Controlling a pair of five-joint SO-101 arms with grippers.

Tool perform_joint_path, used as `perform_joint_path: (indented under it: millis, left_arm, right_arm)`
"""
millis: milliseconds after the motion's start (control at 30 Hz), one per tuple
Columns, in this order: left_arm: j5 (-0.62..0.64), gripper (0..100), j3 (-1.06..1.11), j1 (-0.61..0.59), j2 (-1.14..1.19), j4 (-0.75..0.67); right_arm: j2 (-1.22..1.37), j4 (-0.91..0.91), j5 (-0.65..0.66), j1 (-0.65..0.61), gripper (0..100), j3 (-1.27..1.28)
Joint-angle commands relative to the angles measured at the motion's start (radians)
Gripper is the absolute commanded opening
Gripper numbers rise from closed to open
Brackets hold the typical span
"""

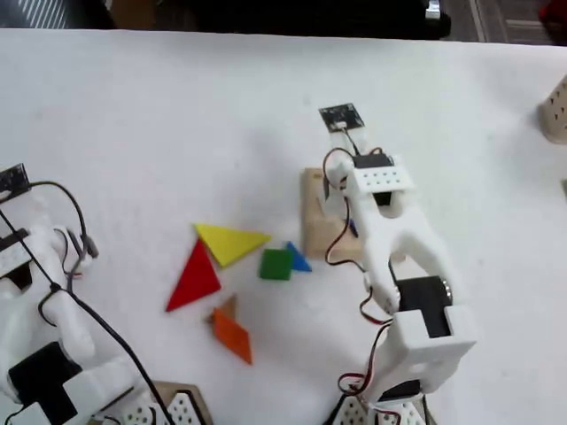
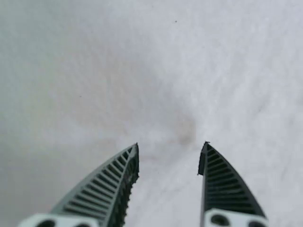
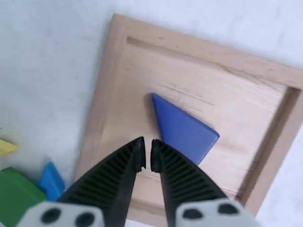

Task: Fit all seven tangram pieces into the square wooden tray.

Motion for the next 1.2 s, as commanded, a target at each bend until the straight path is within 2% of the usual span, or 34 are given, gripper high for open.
perform_joint_path:
  millis: [0, 200, 467, 700, 1167]
  left_arm:
    - [-0.023, 21, -0.044, 0.007, 0.002, 0.000]
    - [-0.023, 21, -0.043, 0.007, 0.002, 0.000]
    - [-0.023, 21, -0.043, 0.007, 0.002, 0.000]
    - [-0.023, 21, -0.043, 0.007, 0.002, 0.000]
    - [-0.023, 21, -0.043, -0.008, 0.002, 0.005]
  right_arm:
    - [-0.013, 0.004, 0.017, 0.004, 1.8, -0.014]
    - [-0.007, 0.002, 0.017, 0.007, 1.8, -0.005]
    - [0.076, 0.007, 0.017, 0.101, 1.8, -0.074]
    - [0.082, 0.001, 0.017, 0.107, 1.8, -0.091]
    - [0.087, -0.101, 0.017, 0.165, 1.8, -0.091]
